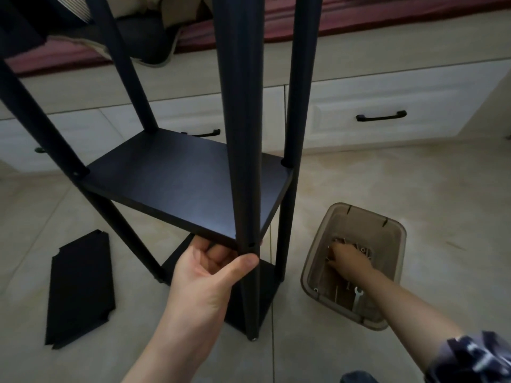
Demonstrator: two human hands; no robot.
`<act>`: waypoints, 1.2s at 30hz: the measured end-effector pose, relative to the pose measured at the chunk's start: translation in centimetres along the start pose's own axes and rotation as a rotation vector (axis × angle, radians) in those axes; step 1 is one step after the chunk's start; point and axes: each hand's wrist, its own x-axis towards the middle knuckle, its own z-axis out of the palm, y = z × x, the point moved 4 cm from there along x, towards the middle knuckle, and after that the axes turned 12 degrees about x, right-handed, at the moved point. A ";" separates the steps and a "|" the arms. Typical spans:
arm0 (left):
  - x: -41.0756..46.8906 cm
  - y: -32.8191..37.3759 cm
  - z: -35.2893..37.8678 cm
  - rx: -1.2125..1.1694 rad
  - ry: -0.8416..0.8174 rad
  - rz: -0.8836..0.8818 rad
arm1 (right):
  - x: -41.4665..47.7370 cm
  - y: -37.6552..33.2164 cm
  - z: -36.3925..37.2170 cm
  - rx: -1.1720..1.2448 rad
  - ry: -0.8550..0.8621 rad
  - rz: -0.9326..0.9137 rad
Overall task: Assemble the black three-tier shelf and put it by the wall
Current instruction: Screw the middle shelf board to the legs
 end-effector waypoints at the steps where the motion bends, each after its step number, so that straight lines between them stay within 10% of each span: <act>1: 0.0 0.1 0.1 0.004 -0.004 0.003 | -0.2 -0.3 0.1 -0.038 -0.005 -0.001; 22: -2.0 0.3 -0.2 -0.112 -0.131 0.060 | -22.1 -18.1 -19.0 0.612 0.110 -0.473; 36: -6.3 -1.1 -2.9 -0.062 -0.196 0.078 | -32.6 -26.4 -18.8 0.448 0.132 -0.698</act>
